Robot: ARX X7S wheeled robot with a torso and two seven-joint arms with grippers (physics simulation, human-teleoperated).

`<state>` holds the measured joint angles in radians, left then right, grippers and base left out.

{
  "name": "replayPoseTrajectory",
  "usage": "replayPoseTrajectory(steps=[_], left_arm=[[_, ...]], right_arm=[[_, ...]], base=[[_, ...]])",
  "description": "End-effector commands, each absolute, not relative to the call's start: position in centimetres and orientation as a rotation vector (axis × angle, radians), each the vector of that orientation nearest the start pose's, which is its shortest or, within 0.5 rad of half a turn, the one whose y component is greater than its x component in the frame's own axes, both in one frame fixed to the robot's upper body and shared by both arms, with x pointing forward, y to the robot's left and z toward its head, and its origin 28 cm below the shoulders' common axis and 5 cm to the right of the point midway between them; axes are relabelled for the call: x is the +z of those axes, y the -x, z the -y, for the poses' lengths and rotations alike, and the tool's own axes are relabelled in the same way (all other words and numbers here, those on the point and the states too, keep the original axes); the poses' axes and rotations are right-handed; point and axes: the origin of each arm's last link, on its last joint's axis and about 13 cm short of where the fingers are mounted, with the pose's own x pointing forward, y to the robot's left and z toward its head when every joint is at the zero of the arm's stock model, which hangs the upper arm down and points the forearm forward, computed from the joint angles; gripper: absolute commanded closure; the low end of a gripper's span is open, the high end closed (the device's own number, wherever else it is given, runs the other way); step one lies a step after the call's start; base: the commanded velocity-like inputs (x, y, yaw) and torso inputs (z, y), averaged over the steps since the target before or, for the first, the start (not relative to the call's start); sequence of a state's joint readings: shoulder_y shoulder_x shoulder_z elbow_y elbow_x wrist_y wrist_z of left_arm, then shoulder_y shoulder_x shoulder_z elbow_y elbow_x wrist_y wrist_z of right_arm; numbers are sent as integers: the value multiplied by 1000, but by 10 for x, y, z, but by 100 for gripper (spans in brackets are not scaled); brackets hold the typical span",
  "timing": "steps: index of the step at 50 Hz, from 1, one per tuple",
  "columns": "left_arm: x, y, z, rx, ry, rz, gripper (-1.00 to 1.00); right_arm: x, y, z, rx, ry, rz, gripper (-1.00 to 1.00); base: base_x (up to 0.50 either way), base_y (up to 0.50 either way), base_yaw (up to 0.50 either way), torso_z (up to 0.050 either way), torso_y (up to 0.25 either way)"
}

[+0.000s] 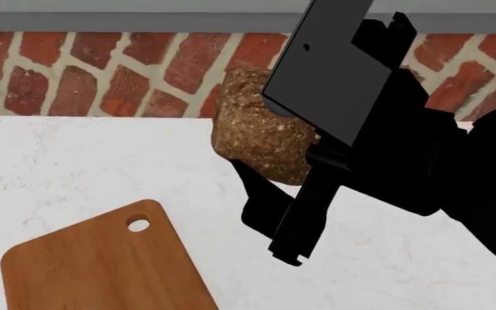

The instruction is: Place all breads on the cutting board.

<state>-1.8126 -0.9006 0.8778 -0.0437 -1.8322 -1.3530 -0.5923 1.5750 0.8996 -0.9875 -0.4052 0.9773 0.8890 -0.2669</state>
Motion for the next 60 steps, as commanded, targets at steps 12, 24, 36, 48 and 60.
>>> replayPoseTrajectory(steps=[12,24,36,48,60], left_arm=[[403,-322,-272,-349,-311,-527,100],[387,-349,-260,-378,-373,-656,100],[361,-361,-251,-484,-432,-803,100],[330,-366,-240,-541,-478,-912,100],[301,-366,-242,-534,-471,-951,100]], right_arm=[[325,-268,149,854,762,-48,100],[325,-267,151,866,760,-55,100],[319,-268,153,871,752,-67,100],[316,-271,156,870,737,-71,100],[319,-270,157,882,731,-62,100]], base=[[16,0,0,0,1],[17,0,0,0,0],[18,0,0,0,0],[19,0,0,0,0],[19,0,-1,0,1]])
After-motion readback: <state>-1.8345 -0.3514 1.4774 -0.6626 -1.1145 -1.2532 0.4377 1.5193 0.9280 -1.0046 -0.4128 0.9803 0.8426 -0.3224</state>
